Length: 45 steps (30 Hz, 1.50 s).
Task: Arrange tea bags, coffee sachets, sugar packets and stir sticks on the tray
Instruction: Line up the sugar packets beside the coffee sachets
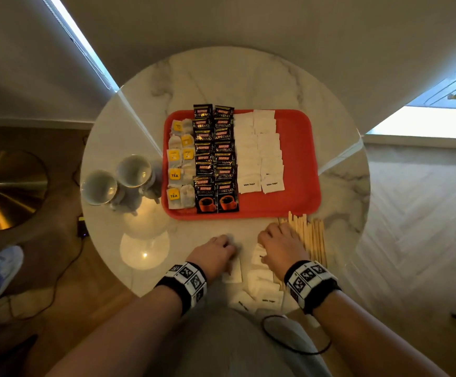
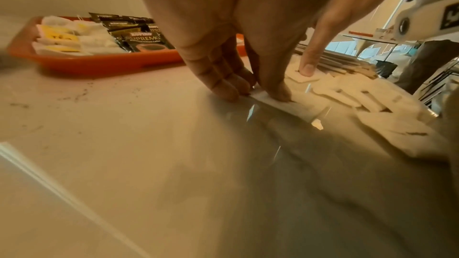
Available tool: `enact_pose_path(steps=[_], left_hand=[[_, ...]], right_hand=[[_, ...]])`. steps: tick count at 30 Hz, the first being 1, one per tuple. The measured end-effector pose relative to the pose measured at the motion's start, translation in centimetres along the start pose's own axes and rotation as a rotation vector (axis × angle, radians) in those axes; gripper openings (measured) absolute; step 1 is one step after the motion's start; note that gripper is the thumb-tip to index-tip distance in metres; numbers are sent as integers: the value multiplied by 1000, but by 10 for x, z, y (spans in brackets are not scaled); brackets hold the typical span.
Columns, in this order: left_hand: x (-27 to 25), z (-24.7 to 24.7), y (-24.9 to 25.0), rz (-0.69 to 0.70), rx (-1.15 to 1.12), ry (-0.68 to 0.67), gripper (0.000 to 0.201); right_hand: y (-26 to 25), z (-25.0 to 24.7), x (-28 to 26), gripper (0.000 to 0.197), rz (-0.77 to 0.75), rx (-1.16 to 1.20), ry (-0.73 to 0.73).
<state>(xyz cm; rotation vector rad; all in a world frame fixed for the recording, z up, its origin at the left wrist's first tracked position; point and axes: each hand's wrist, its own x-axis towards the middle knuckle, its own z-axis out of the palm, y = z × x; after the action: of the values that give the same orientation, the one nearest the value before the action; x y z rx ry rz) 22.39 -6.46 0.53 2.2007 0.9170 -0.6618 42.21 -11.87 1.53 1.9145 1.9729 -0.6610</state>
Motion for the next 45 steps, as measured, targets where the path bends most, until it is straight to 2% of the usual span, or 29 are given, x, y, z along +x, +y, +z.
enact_pose_path(steps=[2,4,9,12,15,17,19,22,26,28,32,35,37,40,45], left_hand=[[-3,2,-3,-35,-59,45,52],[-5,3,-7,-65,-84,79,50],[-1,1,-21,-45,2,111,40],[6,0,-27,14,0,88,34],[2,-8,-30,14,-194,139,24],[-2,-18,-28,-30,-410,220,14],[-6,-30,-25,-94,-624,333,16],[-2,-47,-21,-165,-1130,392,32],[9,-67,-7,-258,-1593,377,18],[11,-74,-1,-252,-1762,346,17],[20,-71,0,-181,-1715,307,26],[29,-68,-2,-197,-1749,383,24],[32,-68,-2,-196,-1786,424,23],[37,-66,-2,-183,-1800,455,23],[45,-65,-9,-232,-1655,550,20]], right_hand=[[-2,-1,1,31,-18,35,7],[-3,-4,1,25,-5,167,48],[0,-15,4,19,251,666,150],[7,-20,9,15,272,821,157],[10,-28,11,16,263,1055,136],[10,-36,12,20,237,1183,158],[9,-43,15,27,222,1274,179],[7,-52,20,26,188,1302,161],[4,-60,27,20,130,1267,135],[3,-63,31,19,116,1240,131],[1,-66,36,24,128,1189,183],[2,-56,45,35,206,1194,189],[3,-51,50,31,265,1261,167],[5,-50,57,18,322,1335,221],[17,-49,67,14,405,1178,330]])
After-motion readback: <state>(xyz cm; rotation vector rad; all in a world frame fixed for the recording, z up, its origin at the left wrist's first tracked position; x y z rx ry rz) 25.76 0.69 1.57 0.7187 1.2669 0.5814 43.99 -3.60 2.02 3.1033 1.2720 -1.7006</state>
